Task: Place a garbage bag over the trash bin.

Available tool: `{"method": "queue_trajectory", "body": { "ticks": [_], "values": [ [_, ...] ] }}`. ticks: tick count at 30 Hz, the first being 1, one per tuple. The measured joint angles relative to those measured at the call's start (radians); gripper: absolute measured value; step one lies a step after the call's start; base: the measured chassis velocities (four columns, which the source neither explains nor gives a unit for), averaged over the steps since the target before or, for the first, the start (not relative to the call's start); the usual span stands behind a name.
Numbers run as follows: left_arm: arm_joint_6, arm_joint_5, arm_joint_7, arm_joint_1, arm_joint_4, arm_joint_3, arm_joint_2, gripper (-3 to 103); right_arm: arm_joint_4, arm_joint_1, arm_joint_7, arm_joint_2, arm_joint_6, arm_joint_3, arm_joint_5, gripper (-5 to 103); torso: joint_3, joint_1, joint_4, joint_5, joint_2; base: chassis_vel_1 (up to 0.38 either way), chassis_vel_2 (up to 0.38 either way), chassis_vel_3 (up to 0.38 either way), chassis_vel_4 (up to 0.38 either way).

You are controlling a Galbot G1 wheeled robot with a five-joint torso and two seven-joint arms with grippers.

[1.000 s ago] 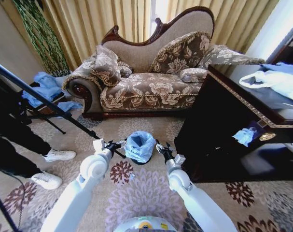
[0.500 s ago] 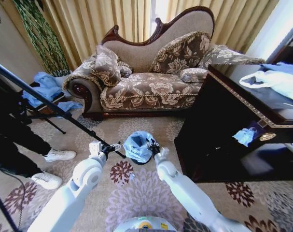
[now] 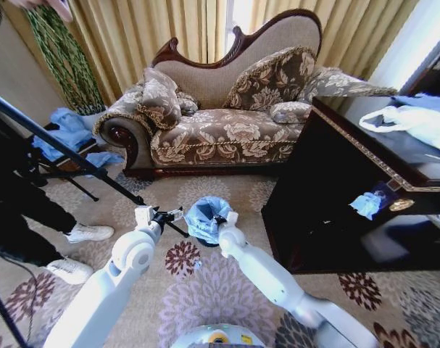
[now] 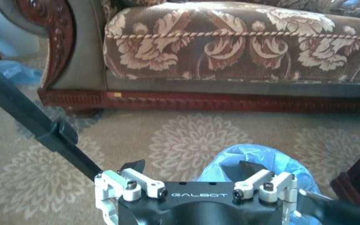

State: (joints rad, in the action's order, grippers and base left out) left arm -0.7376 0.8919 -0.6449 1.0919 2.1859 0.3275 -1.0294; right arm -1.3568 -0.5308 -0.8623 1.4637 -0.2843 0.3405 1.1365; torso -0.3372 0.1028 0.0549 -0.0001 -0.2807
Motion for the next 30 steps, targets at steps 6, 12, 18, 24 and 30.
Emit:
{"method": "queue_trajectory", "body": {
  "ticks": [6,12,18,24,30],
  "values": [
    [0.001,-0.004,0.0,0.013,-0.004,0.003,-0.005,100,0.09,0.056,-0.073,0.07,-0.029,-0.008,0.032,0,0.0,0.0,0.0002,0.0,0.0,0.0,0.0,0.0,0.0],
    [0.002,-0.007,0.001,0.006,-0.004,0.004,-0.016,100,0.216,0.12,-0.091,0.122,-0.031,-0.013,0.049,0,0.0,0.0,0.0002,0.0,0.0,0.0,0.0,0.0,0.0],
    [0.005,-0.022,0.006,0.006,-0.004,0.001,-0.041,100,0.401,0.171,-0.075,0.149,-0.023,-0.036,0.009,0,0.0,0.0,0.0003,-0.0004,0.0,0.0,0.0,0.0,0.0],
    [0.02,-0.038,0.015,0.019,0.003,0.004,-0.057,100,0.533,0.211,-0.038,0.149,-0.015,-0.056,-0.038,0,0.0,0.0,-0.0004,0.0002,0.0,0.0,0.0,0.0,0.0],
    [0.031,-0.048,0.019,0.012,0.002,0.008,-0.061,100,0.529,0.194,-0.05,0.147,-0.012,-0.038,-0.031,0,0.0,0.0,0.0006,0.0,0.0,0.0,0.0,0.0,0.0]
  ]
}}
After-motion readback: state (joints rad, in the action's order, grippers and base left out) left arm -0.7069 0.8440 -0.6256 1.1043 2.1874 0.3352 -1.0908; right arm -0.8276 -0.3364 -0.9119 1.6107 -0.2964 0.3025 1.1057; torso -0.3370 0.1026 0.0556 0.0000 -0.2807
